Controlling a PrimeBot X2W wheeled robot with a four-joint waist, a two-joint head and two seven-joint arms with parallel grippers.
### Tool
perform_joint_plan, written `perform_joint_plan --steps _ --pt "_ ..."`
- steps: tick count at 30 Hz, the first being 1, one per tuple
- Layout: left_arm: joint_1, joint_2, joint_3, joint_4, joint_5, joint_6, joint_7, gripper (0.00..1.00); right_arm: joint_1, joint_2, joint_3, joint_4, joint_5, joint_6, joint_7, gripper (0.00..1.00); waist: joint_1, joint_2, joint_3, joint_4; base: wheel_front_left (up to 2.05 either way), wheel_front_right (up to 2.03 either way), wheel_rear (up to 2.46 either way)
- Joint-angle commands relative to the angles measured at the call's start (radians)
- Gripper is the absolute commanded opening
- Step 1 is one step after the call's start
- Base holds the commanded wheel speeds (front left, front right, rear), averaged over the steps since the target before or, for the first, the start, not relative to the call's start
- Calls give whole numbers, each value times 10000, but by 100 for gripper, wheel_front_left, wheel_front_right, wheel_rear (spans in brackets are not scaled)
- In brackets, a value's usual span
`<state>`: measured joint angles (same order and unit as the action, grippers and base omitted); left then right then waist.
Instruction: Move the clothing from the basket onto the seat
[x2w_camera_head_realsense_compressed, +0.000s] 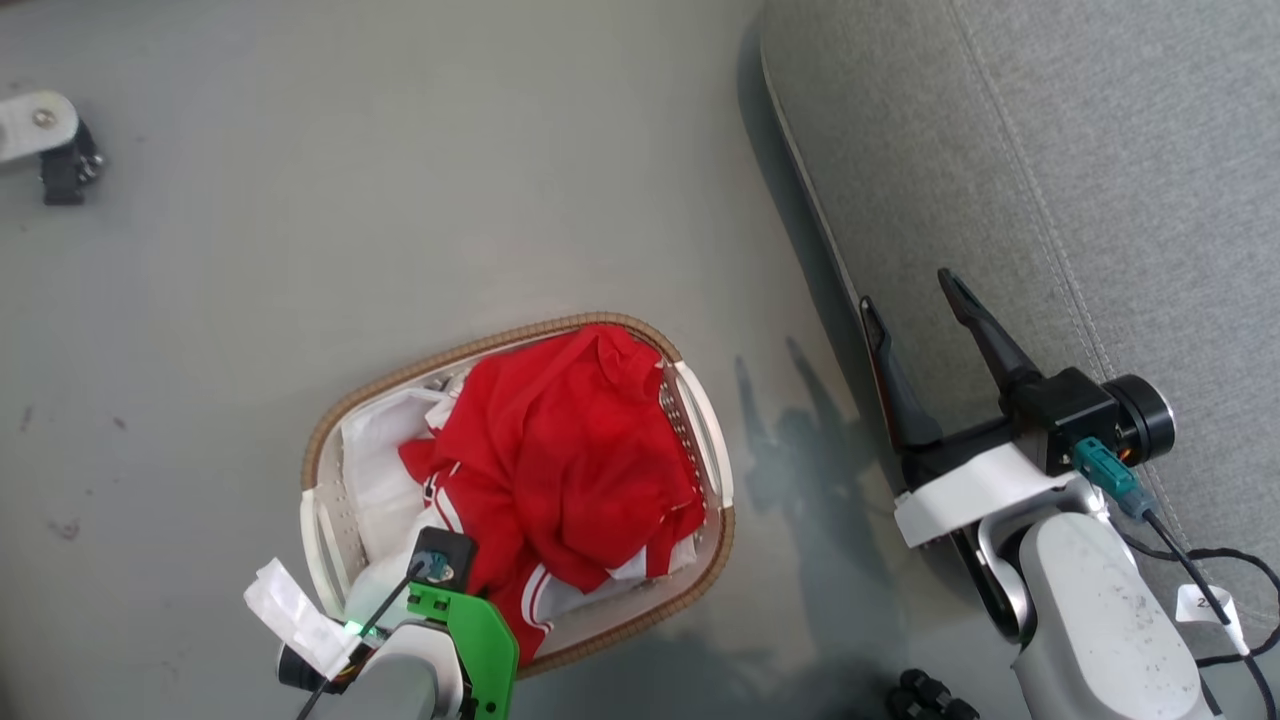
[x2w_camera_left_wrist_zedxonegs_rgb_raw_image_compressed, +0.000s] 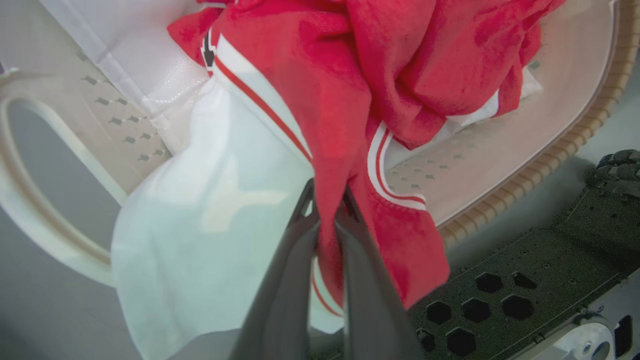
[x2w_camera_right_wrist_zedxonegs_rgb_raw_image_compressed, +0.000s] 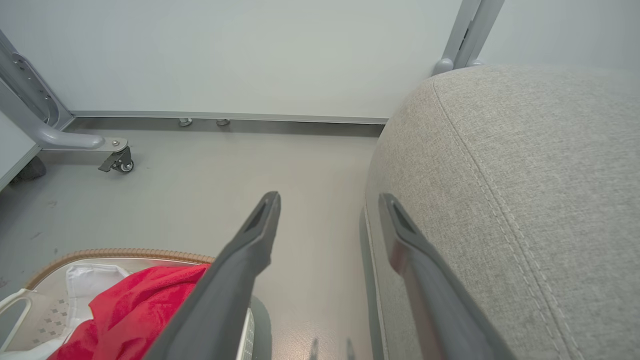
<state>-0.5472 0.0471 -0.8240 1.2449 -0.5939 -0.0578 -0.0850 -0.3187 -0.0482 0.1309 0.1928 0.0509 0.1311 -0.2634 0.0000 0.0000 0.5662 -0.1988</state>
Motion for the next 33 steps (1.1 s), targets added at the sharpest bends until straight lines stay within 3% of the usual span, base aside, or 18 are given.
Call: perform_joint_plan --steps 1,13,18,27,33 --pt "179 61 -56 0 -43 -73 -155 0 177 -40 -54 66 -101 -6 -21 100 0 0 -520 221 0 0 0" --pt "915 54 -42 -90 -339 -303 -1455 0 1210 -41 -402 413 -539 -6 -21 100 0 0 -2712 1109 0 0 0" --pt "945 143 -257 -478 5 -305 -1748 0 1770 -43 -540 560 -650 -6 -21 100 0 0 -3695 1476 0 0 0" --pt "831 846 -278 -2406 713 -218 -1815 0 2786 -40 -773 702 -741 -6 -21 100 0 0 -5331 1995 0 0 0" --pt "298 1471 -391 -3681 1196 -347 -1818 0 3175 -43 -814 697 -679 -6 -21 100 0 0 -5813 2148 0 0 0"
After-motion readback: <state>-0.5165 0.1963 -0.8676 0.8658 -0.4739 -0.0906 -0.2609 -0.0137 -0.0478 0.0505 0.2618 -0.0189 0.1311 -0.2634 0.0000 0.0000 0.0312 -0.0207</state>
